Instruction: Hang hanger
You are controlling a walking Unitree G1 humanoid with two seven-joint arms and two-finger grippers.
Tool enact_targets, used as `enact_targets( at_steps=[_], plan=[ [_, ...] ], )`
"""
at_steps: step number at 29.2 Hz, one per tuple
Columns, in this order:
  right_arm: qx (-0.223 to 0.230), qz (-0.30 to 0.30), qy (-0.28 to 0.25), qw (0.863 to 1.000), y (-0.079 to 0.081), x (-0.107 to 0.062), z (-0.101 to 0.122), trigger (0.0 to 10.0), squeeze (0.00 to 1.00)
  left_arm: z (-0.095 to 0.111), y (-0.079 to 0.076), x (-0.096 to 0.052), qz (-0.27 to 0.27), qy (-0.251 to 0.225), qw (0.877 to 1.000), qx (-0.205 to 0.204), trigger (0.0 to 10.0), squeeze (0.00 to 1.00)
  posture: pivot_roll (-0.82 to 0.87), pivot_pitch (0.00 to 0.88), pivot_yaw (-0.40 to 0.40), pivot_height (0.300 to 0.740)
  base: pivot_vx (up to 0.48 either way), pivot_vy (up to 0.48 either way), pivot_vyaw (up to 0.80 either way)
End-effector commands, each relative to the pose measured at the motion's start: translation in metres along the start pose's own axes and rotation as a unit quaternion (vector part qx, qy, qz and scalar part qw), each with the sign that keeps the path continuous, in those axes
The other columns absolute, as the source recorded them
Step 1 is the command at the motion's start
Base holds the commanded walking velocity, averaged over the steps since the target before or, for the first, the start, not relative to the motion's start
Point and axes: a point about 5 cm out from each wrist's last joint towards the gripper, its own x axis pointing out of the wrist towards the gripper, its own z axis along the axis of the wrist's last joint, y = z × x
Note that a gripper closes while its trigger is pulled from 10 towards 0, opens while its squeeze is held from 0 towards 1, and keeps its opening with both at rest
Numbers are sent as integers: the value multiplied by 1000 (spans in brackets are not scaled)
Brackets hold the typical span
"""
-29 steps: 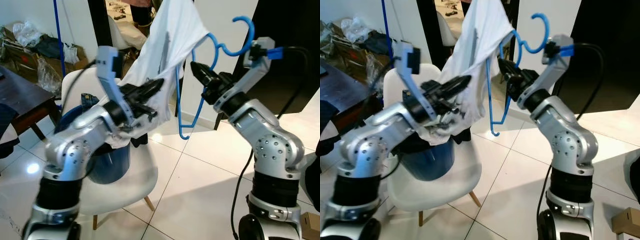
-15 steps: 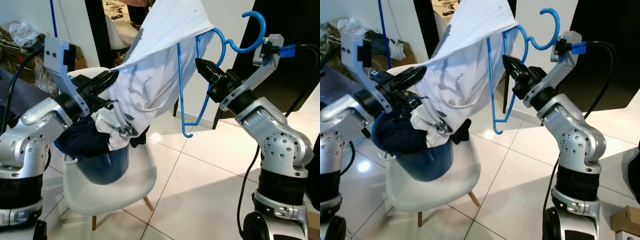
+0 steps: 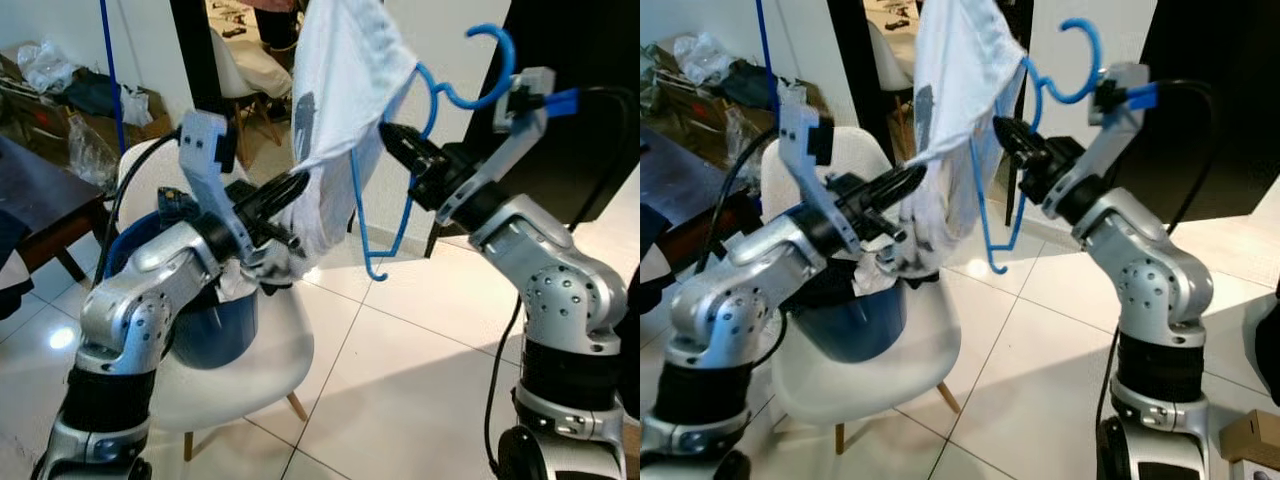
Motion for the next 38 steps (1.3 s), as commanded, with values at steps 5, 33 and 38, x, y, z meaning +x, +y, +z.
enact_targets(
  at_steps=[5,33,38],
  plan=[
    [-29,11,-7,1000,4,1,2,10000,0,5,2,-5,-11,-6,1000,-2,10000,1000,8,34,5,740,0,0,0],
    [-267,276,156,910,10,-47,-28,10000,0,122,-1,-52,-301,193,852,381,10000,0,56,0,19,740,0,0,0],
    [-282,313,152,894,21,-42,-27,10000,0,109,2,-55,-369,293,791,390,10000,0,53,0,32,740,0,0,0]
  ],
)
